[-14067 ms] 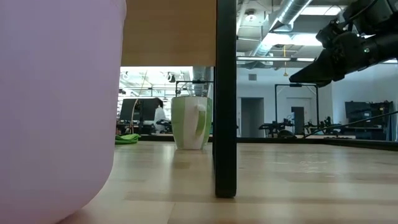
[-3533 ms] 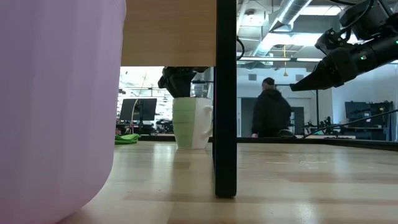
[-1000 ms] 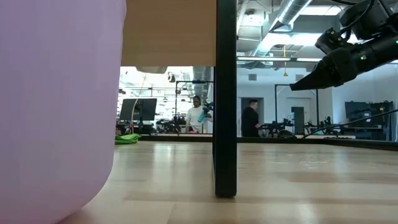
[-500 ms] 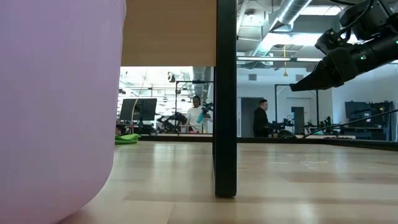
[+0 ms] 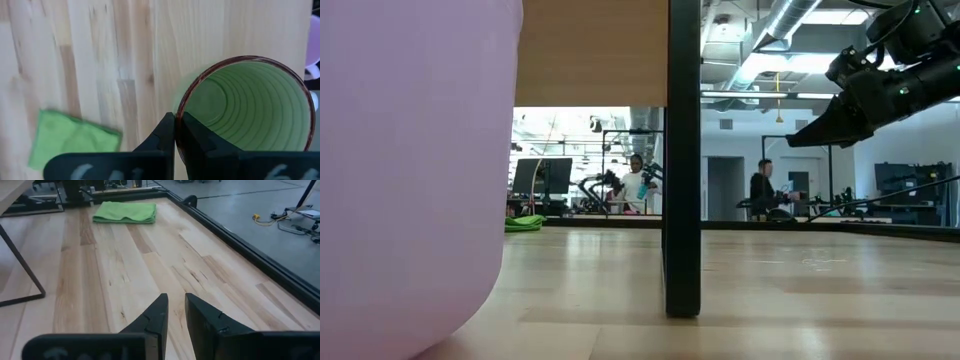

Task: Stack small to large cups/mugs on shelf
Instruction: Put the green mug on the shelf

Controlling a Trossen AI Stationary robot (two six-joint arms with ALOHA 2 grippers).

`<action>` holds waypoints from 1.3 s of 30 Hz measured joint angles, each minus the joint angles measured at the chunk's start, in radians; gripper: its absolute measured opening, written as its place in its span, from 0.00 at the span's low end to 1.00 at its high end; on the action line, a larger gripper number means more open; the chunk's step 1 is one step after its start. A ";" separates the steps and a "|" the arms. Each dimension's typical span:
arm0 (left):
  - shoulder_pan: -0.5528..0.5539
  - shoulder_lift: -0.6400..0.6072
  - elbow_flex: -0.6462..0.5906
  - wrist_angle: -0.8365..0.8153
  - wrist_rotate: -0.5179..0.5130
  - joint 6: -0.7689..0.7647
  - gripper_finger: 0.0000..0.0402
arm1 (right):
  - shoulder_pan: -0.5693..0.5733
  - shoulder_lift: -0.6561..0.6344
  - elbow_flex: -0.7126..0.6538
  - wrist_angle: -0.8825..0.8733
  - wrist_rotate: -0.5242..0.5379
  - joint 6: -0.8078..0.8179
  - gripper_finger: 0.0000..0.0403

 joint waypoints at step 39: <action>-0.039 -0.029 -0.099 0.001 0.000 -0.030 0.07 | 0.000 0.000 0.000 0.000 -0.002 0.034 0.22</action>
